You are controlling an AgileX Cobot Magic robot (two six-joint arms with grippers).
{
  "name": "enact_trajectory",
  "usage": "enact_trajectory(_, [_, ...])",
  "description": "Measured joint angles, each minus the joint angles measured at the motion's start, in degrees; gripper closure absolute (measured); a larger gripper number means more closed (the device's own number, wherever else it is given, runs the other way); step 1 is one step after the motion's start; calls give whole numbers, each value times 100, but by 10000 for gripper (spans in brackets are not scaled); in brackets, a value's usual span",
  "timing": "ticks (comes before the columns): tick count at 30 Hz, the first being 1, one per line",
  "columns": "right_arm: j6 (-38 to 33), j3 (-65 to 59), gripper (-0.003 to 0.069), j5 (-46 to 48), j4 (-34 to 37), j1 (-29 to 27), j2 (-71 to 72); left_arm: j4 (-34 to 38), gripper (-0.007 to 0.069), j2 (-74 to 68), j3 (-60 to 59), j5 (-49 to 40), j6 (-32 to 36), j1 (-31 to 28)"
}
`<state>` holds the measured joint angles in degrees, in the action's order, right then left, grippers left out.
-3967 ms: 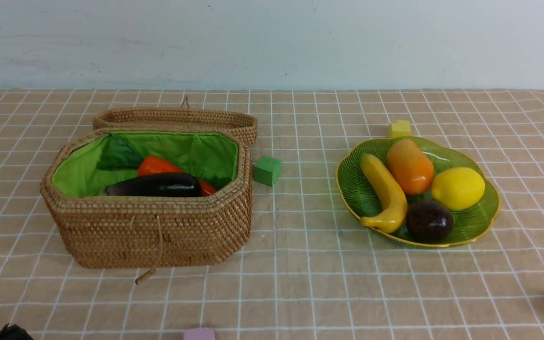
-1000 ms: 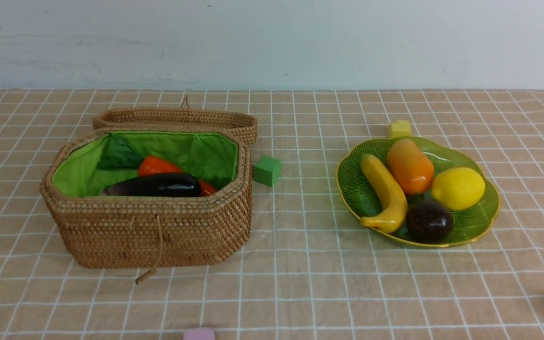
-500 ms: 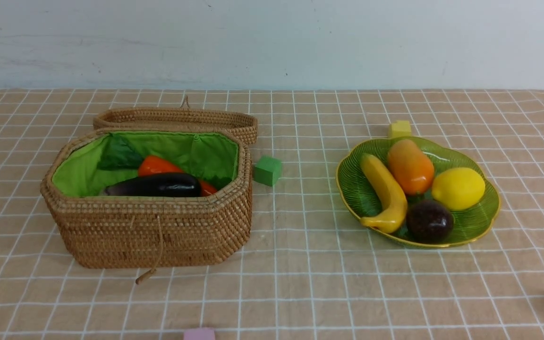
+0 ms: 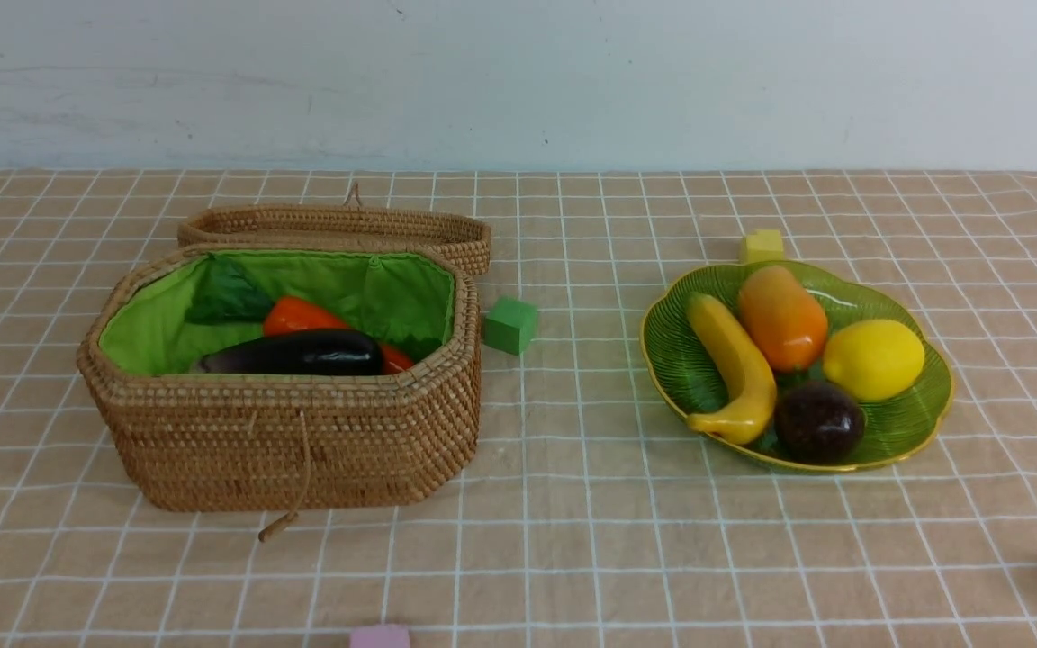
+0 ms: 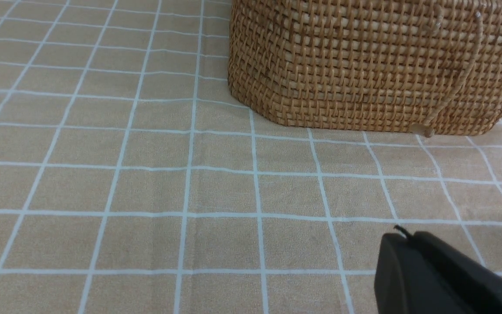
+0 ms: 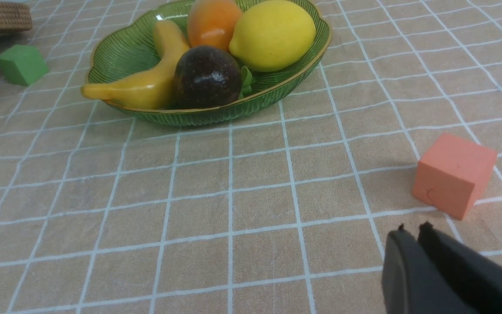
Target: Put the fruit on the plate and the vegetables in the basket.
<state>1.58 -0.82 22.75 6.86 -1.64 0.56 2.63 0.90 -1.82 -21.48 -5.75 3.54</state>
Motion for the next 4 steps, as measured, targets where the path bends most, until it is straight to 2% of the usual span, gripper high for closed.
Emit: enact_trajectory(4, [0, 0, 616, 0, 0, 0, 0, 0, 632, 0, 0, 0, 0, 0])
